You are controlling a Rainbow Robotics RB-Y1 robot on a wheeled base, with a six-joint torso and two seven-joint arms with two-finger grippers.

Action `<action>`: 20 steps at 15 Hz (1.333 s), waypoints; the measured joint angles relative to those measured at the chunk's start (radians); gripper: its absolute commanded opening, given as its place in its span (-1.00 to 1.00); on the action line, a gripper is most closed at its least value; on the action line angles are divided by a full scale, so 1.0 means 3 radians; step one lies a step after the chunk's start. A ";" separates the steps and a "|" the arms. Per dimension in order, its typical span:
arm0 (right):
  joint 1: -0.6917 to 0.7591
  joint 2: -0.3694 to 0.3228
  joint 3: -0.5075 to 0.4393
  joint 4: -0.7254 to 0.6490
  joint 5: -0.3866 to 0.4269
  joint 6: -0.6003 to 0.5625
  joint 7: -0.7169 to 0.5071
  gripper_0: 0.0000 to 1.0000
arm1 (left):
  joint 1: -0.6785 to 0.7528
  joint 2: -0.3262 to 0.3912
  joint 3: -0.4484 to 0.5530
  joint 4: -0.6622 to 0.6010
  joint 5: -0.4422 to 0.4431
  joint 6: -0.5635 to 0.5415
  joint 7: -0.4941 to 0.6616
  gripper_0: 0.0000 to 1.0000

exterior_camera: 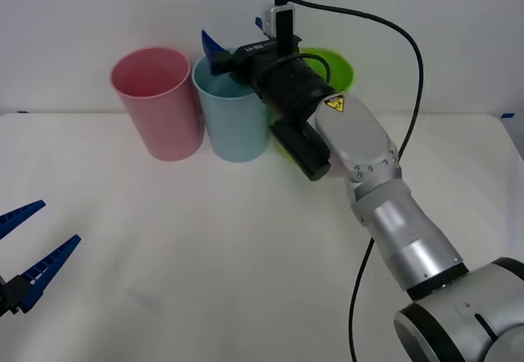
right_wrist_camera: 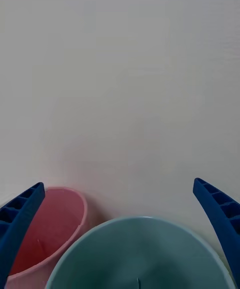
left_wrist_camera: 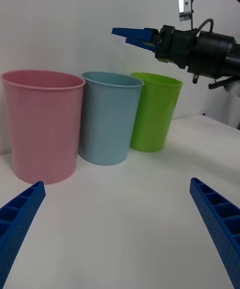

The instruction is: Grasp the object on the table and drop it into the matching bin: aluminum can to the light blue bin, PET bottle to the pink bin.

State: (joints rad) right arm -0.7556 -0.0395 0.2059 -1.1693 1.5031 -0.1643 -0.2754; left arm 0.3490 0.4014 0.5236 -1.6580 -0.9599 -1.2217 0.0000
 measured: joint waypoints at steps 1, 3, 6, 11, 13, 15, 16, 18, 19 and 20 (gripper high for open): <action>0.0105 -0.0068 0.0069 -0.0159 -0.0025 -0.0022 -0.0012 1.00 | 0.0000 0.0000 0.0000 0.0000 0.0000 0.0000 0.0000 1.00; 0.0300 -0.0221 0.0223 -0.0456 -0.0101 -0.0036 -0.0031 1.00 | 0.0000 0.0000 0.0000 0.0000 0.0000 0.0000 0.0000 1.00; 0.0578 -0.0472 0.0417 -0.0835 -0.0247 -0.0041 -0.0038 1.00 | 0.0000 0.0000 0.0000 0.0000 0.0000 0.0000 0.0000 1.00; 0.1078 -0.0876 0.0482 -0.1458 -0.0364 -0.0295 -0.0021 1.00 | 0.0000 0.0000 0.0000 0.0000 0.0000 0.0000 0.0000 1.00; 0.1303 -0.1043 0.0466 -0.1707 -0.0438 -0.0408 -0.0005 1.00 | 0.0000 0.0000 0.0000 0.0000 0.0000 0.0000 0.0000 1.00; 0.1549 -0.1205 0.0404 -0.1946 -0.0518 -0.0574 0.0010 1.00 | 0.0000 0.0000 0.0000 0.0000 0.0000 0.0000 0.0000 1.00; 0.1685 -0.1271 0.0334 -0.2064 -0.0554 -0.0702 0.0027 1.00 | 0.0000 0.0000 0.0000 0.0000 0.0000 0.0000 0.0000 1.00; 0.1957 -0.1367 0.0156 -0.2255 -0.0602 -0.0983 0.0075 1.00 | 0.0000 0.0000 0.0000 0.0000 0.0000 0.0000 0.0000 1.00; 0.2087 -0.1392 0.0057 -0.2343 -0.0613 -0.1127 0.0100 1.00 | 0.0000 0.0000 0.0000 0.0000 0.0000 0.0000 0.0000 1.00; 0.2219 -0.1402 -0.0056 -0.2422 -0.0617 -0.1280 0.0121 1.00 | 0.0000 0.0000 0.0000 0.0000 0.0000 0.0000 0.0000 1.00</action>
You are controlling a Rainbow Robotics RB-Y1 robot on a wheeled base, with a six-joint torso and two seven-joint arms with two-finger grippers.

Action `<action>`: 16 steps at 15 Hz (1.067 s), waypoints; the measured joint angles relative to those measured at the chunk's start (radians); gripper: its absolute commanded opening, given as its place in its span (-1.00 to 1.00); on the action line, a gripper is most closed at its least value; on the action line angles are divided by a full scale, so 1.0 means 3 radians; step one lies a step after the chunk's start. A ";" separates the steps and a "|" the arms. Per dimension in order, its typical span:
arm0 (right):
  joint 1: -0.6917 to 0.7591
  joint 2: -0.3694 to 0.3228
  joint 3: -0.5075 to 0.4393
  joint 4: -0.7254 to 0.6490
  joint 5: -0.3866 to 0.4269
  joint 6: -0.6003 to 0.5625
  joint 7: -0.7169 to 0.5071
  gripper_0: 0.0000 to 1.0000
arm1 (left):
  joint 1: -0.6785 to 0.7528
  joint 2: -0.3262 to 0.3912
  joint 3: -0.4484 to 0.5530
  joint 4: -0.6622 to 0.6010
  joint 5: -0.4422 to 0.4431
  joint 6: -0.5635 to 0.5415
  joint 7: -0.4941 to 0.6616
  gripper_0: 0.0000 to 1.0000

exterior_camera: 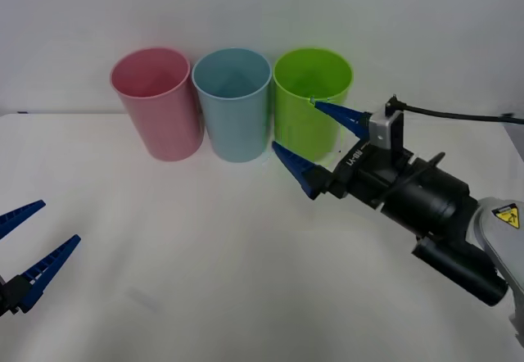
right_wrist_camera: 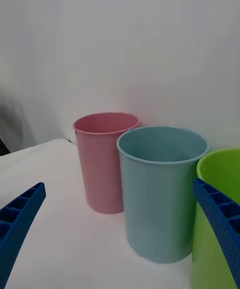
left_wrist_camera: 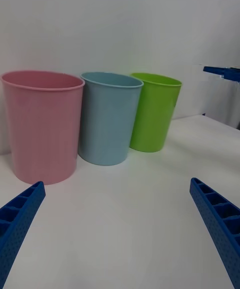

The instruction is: Grasp the object on the table and drop it into the matching bin: aluminum can to the light blue bin, PET bottle to the pink bin.

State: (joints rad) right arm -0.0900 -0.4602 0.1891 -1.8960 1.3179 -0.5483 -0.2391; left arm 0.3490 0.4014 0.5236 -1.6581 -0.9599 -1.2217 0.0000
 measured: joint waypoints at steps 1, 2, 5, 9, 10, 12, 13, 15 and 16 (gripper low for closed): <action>0.0138 -0.0004 -0.0131 -0.0061 0.0000 -0.0166 0.0021 1.00 | 0.0000 0.0000 0.0000 0.0000 0.0000 0.0000 0.0000 1.00; 0.0258 -0.0005 -0.0258 -0.0113 -0.0002 -0.0324 0.0041 1.00 | 0.0000 0.0000 0.0000 0.0000 0.0000 0.0000 0.0000 1.00; 0.0644 0.0004 -0.0642 -0.0224 -0.0028 -0.0697 0.0131 1.00 | 0.0000 0.0000 0.0000 0.0000 0.0000 0.0000 0.0000 1.00; 0.1050 0.0090 -0.1110 -0.0266 -0.0065 -0.1062 0.0374 1.00 | 0.0000 0.0000 0.0000 0.0000 0.0000 0.0000 0.0000 1.00; 0.1125 0.0142 -0.1246 -0.0266 -0.0069 -0.1180 0.0482 1.00 | 0.0000 0.0000 0.0000 0.0000 0.0000 0.0000 0.0000 1.00; 0.1273 0.0224 -0.1500 -0.0266 -0.0111 -0.1445 0.0541 1.00 | 0.0000 0.0000 0.0000 0.0000 0.0000 0.0000 0.0000 1.00; 0.1344 0.0251 -0.1603 -0.0267 -0.0145 -0.1559 0.0551 1.00 | 0.0000 0.0000 0.0000 0.0000 0.0000 0.0000 0.0000 1.00; 0.1475 0.0301 -0.1826 -0.0267 -0.0217 -0.1787 0.0583 1.00 | 0.0000 0.0000 0.0000 0.0000 0.0000 0.0000 0.0000 1.00; 0.1537 0.0326 -0.1937 -0.0267 -0.0254 -0.1909 0.0591 1.00 | 0.0000 0.0000 0.0000 0.0000 0.0000 0.0000 0.0000 1.00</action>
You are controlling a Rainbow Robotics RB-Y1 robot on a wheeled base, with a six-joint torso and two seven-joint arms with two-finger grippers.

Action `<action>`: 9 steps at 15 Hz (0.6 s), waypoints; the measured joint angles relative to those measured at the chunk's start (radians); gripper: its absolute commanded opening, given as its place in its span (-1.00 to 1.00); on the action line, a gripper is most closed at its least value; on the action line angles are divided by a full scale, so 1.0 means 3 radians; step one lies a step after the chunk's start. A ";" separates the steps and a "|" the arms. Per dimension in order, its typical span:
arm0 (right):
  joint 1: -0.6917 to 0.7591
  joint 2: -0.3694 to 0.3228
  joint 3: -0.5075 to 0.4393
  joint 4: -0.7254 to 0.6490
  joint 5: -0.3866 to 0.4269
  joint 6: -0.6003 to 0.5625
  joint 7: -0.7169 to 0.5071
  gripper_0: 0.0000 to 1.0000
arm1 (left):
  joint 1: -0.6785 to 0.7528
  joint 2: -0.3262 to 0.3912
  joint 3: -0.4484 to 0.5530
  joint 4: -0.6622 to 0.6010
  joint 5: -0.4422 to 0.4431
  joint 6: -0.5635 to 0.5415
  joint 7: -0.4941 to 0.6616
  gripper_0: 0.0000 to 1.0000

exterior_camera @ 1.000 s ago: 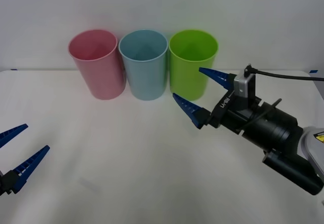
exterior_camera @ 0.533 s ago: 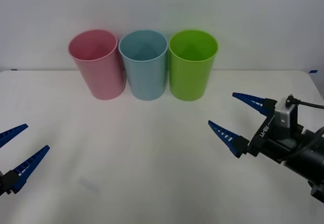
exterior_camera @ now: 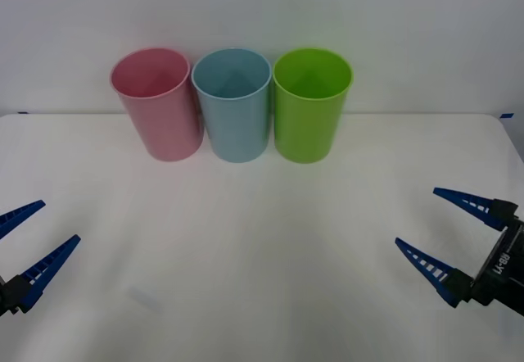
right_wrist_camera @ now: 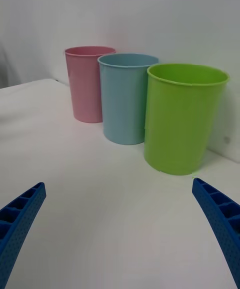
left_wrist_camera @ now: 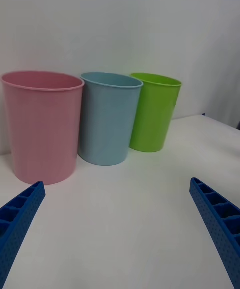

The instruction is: Grasp the object on the table and drop it into the matching bin: aluminum can to the light blue bin, PET bottle to the pink bin.

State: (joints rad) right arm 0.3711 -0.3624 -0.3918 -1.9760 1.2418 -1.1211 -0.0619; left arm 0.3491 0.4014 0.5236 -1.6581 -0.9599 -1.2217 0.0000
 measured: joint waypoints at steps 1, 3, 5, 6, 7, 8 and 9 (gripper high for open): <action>0.0054 0.0018 -0.0093 0.0000 -0.0039 -0.0101 0.0003 1.00 | 0.0000 0.0000 0.0000 0.0000 0.0000 0.0000 0.0000 1.00; 0.0172 0.0040 -0.0258 0.0001 -0.0111 -0.0251 0.0008 1.00 | 0.0000 0.0000 0.0000 0.0000 0.0000 0.0000 0.0000 1.00; 0.0310 0.0045 -0.0348 0.0004 -0.0199 -0.0280 0.0020 1.00 | 0.0000 0.0000 0.0000 0.0000 0.0000 0.0000 0.0000 1.00; 0.0382 0.0044 -0.0392 0.0004 -0.0238 -0.0292 0.0033 1.00 | 0.0000 0.0000 0.0000 0.0000 0.0000 0.0000 0.0000 1.00; 0.0438 0.0046 -0.0423 0.0002 -0.0273 -0.0302 0.0049 1.00 | 0.0000 0.0000 0.0000 0.0000 0.0000 0.0000 0.0000 1.00; 0.0495 0.0047 -0.0445 0.0007 -0.0314 -0.0303 0.0062 1.00 | 0.0000 0.0000 0.0000 0.0000 0.0000 0.0000 0.0000 1.00; 0.0546 0.0047 -0.0458 0.0025 -0.0358 -0.0303 0.0079 1.00 | 0.0000 0.0000 0.0000 0.0000 0.0000 0.0000 0.0000 1.00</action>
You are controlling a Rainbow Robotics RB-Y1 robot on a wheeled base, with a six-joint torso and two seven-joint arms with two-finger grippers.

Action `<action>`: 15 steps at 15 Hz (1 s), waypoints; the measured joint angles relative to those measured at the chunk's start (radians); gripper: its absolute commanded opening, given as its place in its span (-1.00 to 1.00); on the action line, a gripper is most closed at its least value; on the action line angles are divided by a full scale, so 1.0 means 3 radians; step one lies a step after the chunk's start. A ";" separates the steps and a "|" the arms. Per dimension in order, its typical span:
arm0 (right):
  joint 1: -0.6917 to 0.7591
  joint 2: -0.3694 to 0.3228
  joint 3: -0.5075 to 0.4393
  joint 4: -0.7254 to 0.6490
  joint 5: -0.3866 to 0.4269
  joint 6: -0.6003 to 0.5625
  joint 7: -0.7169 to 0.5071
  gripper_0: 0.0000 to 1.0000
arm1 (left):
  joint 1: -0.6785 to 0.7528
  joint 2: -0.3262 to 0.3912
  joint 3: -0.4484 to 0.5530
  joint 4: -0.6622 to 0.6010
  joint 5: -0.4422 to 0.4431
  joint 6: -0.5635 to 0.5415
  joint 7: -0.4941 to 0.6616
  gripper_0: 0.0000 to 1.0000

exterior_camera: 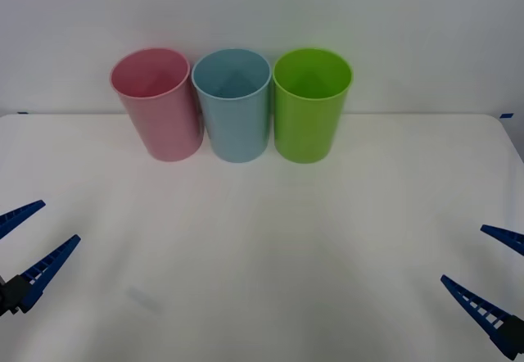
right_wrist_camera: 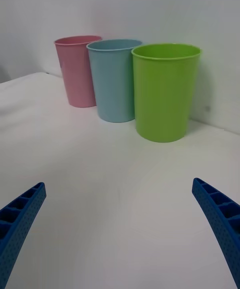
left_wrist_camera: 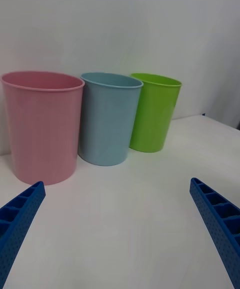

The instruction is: Grasp the object on the table and drop it into the matching bin: aluminum can to the light blue bin, PET bottle to the pink bin.

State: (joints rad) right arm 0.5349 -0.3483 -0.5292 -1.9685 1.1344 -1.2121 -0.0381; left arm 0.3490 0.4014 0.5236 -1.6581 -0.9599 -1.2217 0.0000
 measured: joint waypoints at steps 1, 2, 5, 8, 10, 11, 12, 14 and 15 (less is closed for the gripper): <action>0.0028 -0.0001 -0.0008 0.0038 -0.0037 -0.0006 0.0021 1.00 | 0.0000 0.0000 0.0000 0.0000 0.0000 0.0000 0.0000 1.00; 0.0044 -0.0003 -0.0020 0.0083 -0.0061 -0.0025 0.0044 1.00 | 0.0000 0.0000 0.0000 0.0000 0.0000 0.0000 0.0000 1.00; 0.0048 -0.0004 -0.0036 0.0168 -0.0102 -0.0080 0.0088 1.00 | 0.0000 0.0000 0.0000 0.0000 0.0000 0.0000 0.0000 1.00; 0.0039 -0.0005 -0.0026 0.0239 -0.0140 -0.0097 0.0121 1.00 | 0.0000 0.0000 0.0000 0.0000 0.0000 0.0000 0.0000 1.00; 0.0021 -0.0008 0.0014 0.0313 -0.0190 -0.0100 0.0150 1.00 | 0.0000 0.0000 0.0000 0.0000 0.0000 0.0000 0.0000 1.00; 0.0004 -0.0006 0.0021 0.0335 -0.0196 -0.0106 0.0160 1.00 | 0.0000 0.0000 0.0000 0.0000 0.0000 0.0000 0.0000 1.00; -0.0006 -0.0005 0.0028 0.0356 -0.0197 -0.0107 0.0168 1.00 | 0.0000 0.0000 0.0000 0.0000 0.0000 0.0000 0.0000 1.00; -0.0012 -0.0009 0.0041 0.0398 -0.0197 -0.0106 0.0173 1.00 | 0.0000 0.0000 0.0000 0.0000 0.0000 0.0000 0.0000 1.00; -0.0013 -0.0008 0.0046 0.0405 -0.0194 -0.0104 0.0177 1.00 | 0.0000 0.0000 0.0000 0.0000 0.0000 0.0000 0.0000 1.00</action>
State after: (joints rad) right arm 0.5310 -0.3508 -0.5153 -1.8468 1.0761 -1.2432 0.0149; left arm 0.3491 0.4014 0.5236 -1.6581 -0.9599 -1.2217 0.0000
